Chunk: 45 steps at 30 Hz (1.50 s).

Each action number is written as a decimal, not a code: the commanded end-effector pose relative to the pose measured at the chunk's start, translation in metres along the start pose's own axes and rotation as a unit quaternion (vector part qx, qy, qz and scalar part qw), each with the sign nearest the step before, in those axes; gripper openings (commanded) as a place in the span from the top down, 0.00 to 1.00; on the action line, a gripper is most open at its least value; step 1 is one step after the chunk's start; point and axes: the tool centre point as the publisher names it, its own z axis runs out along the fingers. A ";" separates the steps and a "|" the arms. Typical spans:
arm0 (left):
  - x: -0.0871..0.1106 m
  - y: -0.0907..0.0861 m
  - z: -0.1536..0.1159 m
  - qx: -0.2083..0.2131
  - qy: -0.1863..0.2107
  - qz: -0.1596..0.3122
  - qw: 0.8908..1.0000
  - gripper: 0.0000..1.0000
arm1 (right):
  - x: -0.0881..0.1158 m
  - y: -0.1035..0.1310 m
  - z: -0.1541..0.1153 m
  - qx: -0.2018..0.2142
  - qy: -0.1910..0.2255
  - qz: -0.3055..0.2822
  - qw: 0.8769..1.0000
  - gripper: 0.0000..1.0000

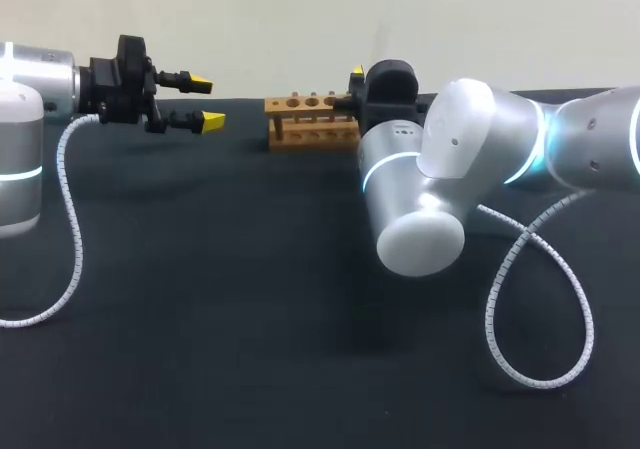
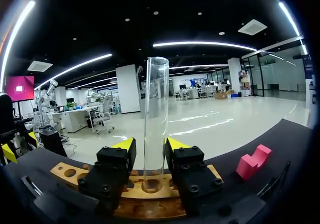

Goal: Grasp the test tube, adjust it, and insert it.

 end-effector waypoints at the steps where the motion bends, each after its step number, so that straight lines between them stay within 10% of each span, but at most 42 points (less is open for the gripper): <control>1: 0.001 0.000 -0.001 0.000 -0.002 0.002 1.000 0.00 | -0.003 -0.002 -0.005 -0.059 -0.005 -0.001 0.998 0.69; 4: 0.001 0.000 -0.001 0.000 -0.002 0.002 1.000 0.00 | -0.005 -0.002 -0.006 -0.059 -0.008 -0.003 0.998 0.82; 12: 0.001 0.000 -0.001 0.000 -0.002 0.002 1.000 0.00 | -0.008 -0.001 -0.009 -0.057 -0.010 -0.006 0.998 0.80; 16: 0.001 0.000 -0.001 0.000 -0.002 0.002 1.000 0.00 | -0.009 -0.002 -0.011 -0.055 -0.008 -0.007 0.998 0.61; 23: 0.001 0.000 -0.001 0.000 -0.002 0.002 1.000 0.00 | -0.009 -0.002 -0.013 -0.055 -0.005 -0.010 0.998 0.58; 26: 0.001 0.000 -0.001 0.000 -0.002 0.002 1.000 0.00 | -0.010 -0.002 -0.015 -0.055 -0.004 -0.012 0.998 0.38; 28: 0.001 0.000 -0.001 0.000 -0.002 0.002 1.000 0.00 | -0.011 -0.001 -0.018 -0.057 0.000 -0.014 0.998 0.00; 45: 0.001 0.000 -0.001 0.000 -0.002 0.002 1.000 0.00 | -0.012 0.008 -0.064 -0.114 0.037 -0.012 0.993 0.00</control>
